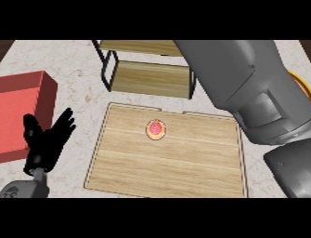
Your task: Pick the bell pepper from the tray and place it in the tiered shelf
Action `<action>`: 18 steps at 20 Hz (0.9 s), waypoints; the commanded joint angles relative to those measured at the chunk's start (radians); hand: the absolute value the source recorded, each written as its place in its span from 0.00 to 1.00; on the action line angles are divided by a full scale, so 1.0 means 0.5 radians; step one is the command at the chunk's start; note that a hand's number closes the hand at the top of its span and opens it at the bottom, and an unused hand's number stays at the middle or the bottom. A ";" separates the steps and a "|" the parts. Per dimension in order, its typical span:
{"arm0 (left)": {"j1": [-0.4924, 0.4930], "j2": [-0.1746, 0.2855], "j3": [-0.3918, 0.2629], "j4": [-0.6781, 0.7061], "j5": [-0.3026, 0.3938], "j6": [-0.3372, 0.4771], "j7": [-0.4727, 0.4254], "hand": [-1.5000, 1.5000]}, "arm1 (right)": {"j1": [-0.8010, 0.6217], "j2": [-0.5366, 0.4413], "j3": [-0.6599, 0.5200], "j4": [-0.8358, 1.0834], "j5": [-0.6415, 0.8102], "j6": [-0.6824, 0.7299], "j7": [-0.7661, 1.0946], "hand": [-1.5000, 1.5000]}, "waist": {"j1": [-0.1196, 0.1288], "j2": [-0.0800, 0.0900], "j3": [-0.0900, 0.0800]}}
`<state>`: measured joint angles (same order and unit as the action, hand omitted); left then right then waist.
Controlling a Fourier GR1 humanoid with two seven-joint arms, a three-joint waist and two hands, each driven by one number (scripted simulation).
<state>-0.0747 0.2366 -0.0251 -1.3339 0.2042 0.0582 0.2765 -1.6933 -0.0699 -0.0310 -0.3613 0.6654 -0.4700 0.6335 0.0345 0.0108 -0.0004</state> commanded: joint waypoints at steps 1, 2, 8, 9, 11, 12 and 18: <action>-0.039 0.012 0.008 -0.058 0.000 0.014 0.073 0.50 | 0.063 0.002 -0.162 -0.084 -0.144 -0.156 -0.116 0.00 | -0.002 -0.002 0.001; -0.017 -0.032 -0.008 0.021 -0.015 0.022 0.026 0.50 | 0.045 0.006 -0.188 -0.120 -0.159 -0.227 -0.101 0.00 | -0.011 -0.002 0.000; 0.013 0.069 0.092 0.087 0.053 -0.115 -0.054 0.50 | 0.028 0.001 -0.389 -0.238 -0.351 -0.365 -0.201 0.00 | -0.012 -0.002 -0.002; -0.001 0.020 0.057 0.038 0.011 -0.032 -0.006 0.50 | 0.064 -0.009 -0.409 -0.244 -0.356 -0.439 -0.246 0.00 | -0.012 -0.003 -0.001; 0.074 -0.008 0.035 0.005 0.015 -0.052 -0.039 0.50 | 0.040 -0.069 -0.400 -0.259 -0.314 -0.500 -0.148 0.00 | -0.027 -0.014 -0.001; 0.012 0.037 0.077 0.036 -0.014 -0.013 -0.018 0.50 | 0.051 -0.064 -0.373 -0.288 -0.274 -0.570 -0.122 0.00 | -0.044 -0.018 -0.001; -0.012 -0.040 0.040 0.069 -0.057 0.044 -0.011 0.50 | 0.122 -0.312 -0.351 -0.346 -0.144 -0.676 0.046 0.00 | -0.088 -0.024 -0.001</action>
<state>-0.0515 0.2348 -0.0005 -1.3451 0.1970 0.0624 0.2819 -1.6365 -0.1634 -0.2004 -0.5121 0.5702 -0.7610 0.6099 0.0038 -0.0014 -0.0002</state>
